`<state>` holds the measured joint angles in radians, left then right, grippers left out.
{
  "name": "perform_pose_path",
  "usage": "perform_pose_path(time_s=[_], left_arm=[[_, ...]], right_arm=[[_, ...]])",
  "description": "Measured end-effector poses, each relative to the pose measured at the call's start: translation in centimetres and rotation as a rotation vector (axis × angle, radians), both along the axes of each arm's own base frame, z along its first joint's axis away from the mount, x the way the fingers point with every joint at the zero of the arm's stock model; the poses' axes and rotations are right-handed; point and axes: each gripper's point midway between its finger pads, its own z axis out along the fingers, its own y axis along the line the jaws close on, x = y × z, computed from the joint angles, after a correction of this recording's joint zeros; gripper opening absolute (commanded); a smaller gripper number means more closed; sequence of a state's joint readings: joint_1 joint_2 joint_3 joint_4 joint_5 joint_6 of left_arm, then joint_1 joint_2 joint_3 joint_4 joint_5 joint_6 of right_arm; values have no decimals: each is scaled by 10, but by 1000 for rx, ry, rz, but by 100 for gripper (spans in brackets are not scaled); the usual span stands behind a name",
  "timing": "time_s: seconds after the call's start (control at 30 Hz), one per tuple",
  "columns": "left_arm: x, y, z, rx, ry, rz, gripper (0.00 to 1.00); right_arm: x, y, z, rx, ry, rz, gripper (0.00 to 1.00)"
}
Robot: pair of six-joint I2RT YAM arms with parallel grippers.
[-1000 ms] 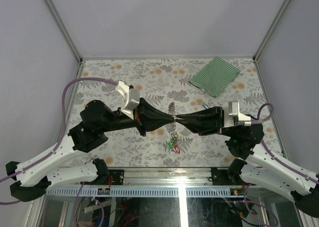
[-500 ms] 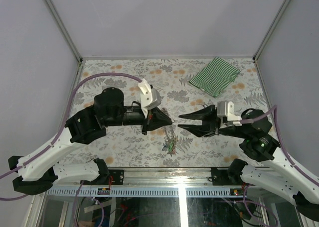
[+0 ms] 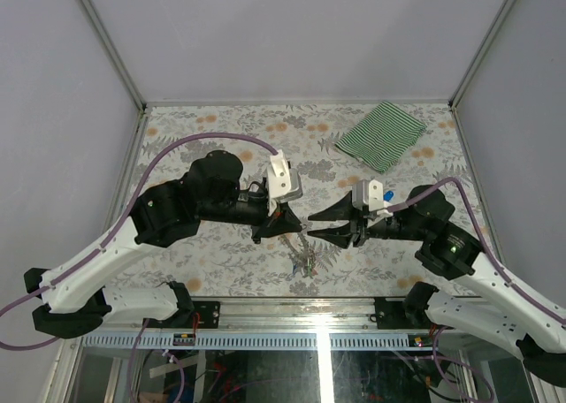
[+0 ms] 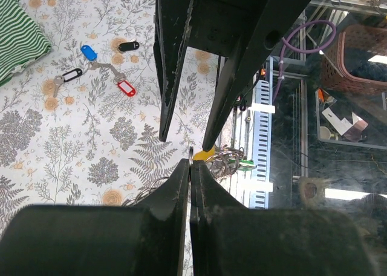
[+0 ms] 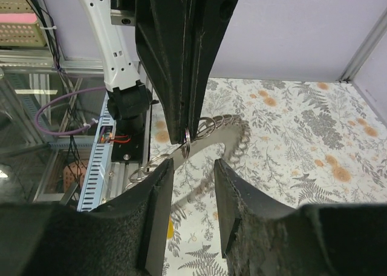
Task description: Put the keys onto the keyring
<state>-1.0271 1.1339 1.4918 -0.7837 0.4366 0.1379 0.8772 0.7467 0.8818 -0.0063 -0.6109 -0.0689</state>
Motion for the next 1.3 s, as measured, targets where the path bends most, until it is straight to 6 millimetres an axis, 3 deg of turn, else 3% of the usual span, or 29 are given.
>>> perform_pose_path(time_s=[0.33,0.97,1.3], left_arm=[[-4,3,-4,17,-2,-22,0],[-7,3,-5,20,-2,-48,0],[-10,4,-5,23,1,-62,0]], right_arm=[[-6,7,-9,-26,23,64,34],[-12,12,-2,-1,23,114,28],[-10,15,-4,-3,30,118,19]])
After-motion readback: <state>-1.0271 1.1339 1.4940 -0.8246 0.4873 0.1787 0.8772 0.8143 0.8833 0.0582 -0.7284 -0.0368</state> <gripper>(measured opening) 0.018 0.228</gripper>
